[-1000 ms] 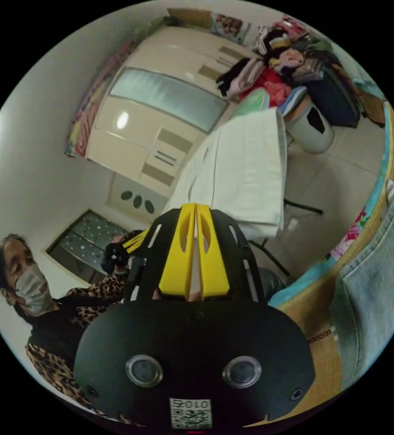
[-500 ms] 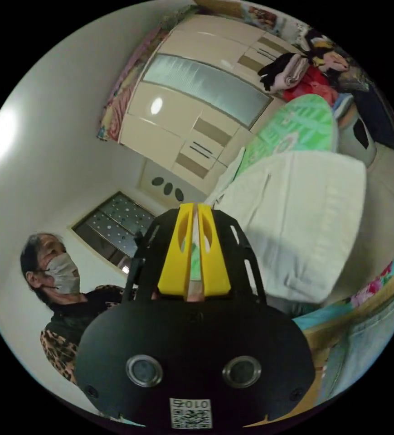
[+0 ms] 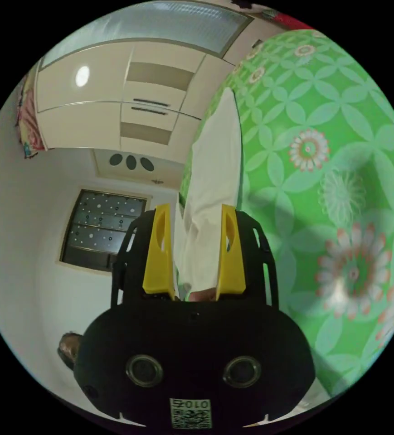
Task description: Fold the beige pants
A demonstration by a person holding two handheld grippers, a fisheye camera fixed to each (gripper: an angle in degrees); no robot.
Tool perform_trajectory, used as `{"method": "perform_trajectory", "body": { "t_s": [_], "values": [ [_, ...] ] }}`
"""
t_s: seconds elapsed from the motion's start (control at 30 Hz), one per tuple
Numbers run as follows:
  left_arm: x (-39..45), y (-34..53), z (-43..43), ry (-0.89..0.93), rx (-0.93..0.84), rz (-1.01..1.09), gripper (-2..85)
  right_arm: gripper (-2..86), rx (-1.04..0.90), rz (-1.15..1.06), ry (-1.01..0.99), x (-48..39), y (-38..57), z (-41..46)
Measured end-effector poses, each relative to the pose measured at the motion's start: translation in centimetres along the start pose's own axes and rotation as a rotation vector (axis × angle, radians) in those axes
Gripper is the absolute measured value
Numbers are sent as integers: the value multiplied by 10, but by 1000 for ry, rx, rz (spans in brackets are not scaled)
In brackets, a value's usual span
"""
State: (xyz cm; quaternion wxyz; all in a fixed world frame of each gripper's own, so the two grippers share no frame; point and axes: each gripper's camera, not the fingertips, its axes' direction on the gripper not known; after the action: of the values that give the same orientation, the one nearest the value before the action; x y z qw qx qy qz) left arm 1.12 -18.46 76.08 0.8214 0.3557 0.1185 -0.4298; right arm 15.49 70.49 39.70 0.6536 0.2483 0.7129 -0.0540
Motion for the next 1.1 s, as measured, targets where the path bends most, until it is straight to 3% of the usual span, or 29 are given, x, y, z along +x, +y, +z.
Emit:
{"method": "perform_trajectory", "body": {
  "t_s": [0.23,0.5,0.9,1.0,1.1],
  "values": [
    [-42,35,-11,-52,94,-23,-2,155,0,33,273,79,-96,82],
    [-66,69,-8,-130,128,-34,-3,139,-21,4,358,152,-145,158],
    [-88,115,8,-113,121,-40,-2,50,-116,-6,142,241,-153,236],
    [-92,127,10,-104,131,-47,-2,42,-39,-101,132,219,-138,242],
    [-97,138,10,-84,143,-61,-2,40,17,-194,-40,174,-121,249]
  ]
}}
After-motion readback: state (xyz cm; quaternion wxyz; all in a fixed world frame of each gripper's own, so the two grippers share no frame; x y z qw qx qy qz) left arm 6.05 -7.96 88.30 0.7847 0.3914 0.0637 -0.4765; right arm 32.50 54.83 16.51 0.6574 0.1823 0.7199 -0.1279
